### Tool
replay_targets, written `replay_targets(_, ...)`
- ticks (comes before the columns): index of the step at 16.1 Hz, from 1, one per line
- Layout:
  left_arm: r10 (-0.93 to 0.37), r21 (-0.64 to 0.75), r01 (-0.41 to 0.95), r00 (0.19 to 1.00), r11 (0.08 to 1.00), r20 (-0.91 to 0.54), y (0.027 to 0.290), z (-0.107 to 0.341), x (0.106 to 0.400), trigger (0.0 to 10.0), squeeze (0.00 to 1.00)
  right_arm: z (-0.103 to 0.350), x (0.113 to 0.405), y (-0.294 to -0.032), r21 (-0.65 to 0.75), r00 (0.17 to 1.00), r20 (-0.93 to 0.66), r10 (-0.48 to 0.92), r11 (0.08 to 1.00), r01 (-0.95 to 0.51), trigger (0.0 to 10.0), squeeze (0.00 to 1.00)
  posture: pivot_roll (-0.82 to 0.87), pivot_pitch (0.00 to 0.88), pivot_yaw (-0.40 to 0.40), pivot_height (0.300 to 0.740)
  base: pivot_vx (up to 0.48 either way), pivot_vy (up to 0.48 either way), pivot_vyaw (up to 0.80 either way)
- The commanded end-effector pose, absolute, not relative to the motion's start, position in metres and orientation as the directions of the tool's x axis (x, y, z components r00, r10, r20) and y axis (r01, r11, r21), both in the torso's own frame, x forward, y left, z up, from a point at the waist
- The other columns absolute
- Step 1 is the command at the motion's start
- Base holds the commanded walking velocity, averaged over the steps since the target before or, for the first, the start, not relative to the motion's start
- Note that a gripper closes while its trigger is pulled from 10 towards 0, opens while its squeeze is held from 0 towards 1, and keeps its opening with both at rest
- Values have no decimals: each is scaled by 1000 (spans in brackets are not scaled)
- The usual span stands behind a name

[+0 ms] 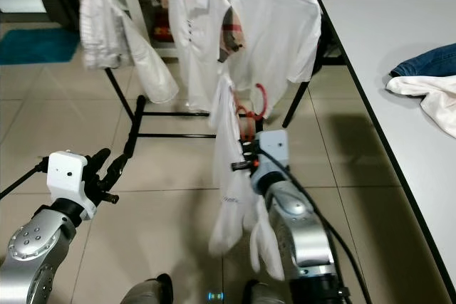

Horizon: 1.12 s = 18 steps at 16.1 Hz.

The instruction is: Hang hanger

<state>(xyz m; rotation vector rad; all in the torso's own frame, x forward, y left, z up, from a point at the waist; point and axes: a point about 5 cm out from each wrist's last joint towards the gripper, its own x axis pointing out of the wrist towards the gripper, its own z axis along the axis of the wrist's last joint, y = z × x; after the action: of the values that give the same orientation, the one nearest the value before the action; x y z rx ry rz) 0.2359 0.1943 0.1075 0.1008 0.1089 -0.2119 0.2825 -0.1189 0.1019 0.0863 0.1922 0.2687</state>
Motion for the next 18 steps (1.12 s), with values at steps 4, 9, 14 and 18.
replay_targets(4,-205,88,218,970,972,-129,193,107,235,10000,0,104,285,-119,151,952,-161,259,960,-235,10000,0,-5,178,4,740,289,0,0)
replay_targets(9,-206,62,215,971,975,-121,190,109,236,10000,0,107,280,-109,207,928,-130,349,925,-319,10000,0,-8,180,7,740,283,0,0)
replay_targets(14,-215,37,220,970,975,-112,187,111,237,10000,0,106,279,-108,210,917,-148,371,918,-338,10000,0,-9,181,7,740,281,0,160)
replay_targets(18,-226,37,231,969,972,-105,187,114,239,10000,0,115,281,-106,264,924,-102,369,905,-333,10000,0,-10,179,13,740,314,0,200)
